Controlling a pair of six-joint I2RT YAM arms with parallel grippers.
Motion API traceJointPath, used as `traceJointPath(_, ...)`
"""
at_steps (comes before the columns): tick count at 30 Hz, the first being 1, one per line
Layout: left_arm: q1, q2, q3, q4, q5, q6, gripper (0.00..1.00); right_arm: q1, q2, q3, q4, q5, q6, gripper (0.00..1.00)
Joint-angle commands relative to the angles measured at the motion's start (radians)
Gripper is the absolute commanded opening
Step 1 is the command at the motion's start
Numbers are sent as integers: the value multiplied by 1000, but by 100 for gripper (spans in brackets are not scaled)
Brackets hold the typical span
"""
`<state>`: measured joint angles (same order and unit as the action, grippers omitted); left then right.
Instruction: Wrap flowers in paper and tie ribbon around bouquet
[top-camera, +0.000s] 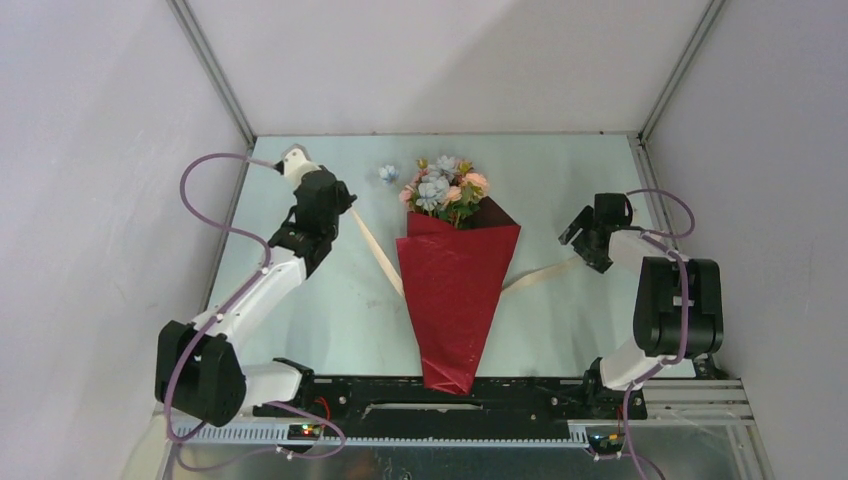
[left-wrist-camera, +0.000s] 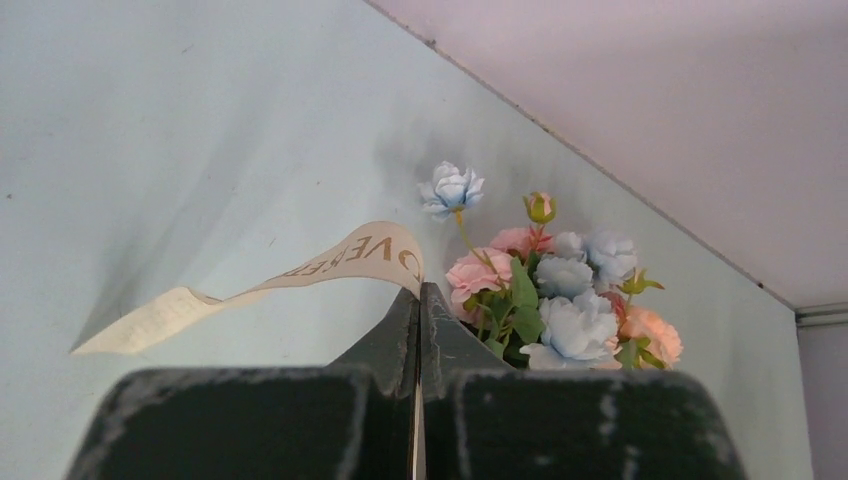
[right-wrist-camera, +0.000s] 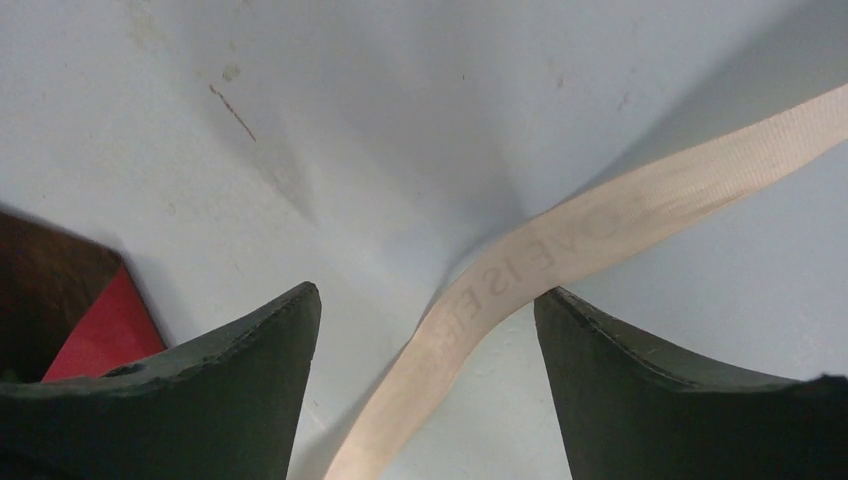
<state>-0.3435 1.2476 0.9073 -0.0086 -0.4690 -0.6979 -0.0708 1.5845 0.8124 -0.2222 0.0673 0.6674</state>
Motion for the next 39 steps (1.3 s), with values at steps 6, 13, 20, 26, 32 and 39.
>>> traceJointPath(6,16,-103,-71,137,128,61,0,-14,95,62,-36,-12,19,52)
traceJointPath(13,15,-216,-179,219,298,157,0,-14,92,77,31,-28,17,0)
traceJointPath(20,15,-325,-277,305,560,247,0,57,-70,71,114,41,-106,0)
traceJointPath(26,-12,-277,-284,402,776,268,0,226,-392,58,87,31,-213,0)
traceJointPath(32,-167,-157,-212,358,751,351,0,430,-606,105,76,70,-269,0)
traceJointPath(39,-320,-58,-129,348,701,421,0,600,-616,263,36,84,-363,0)
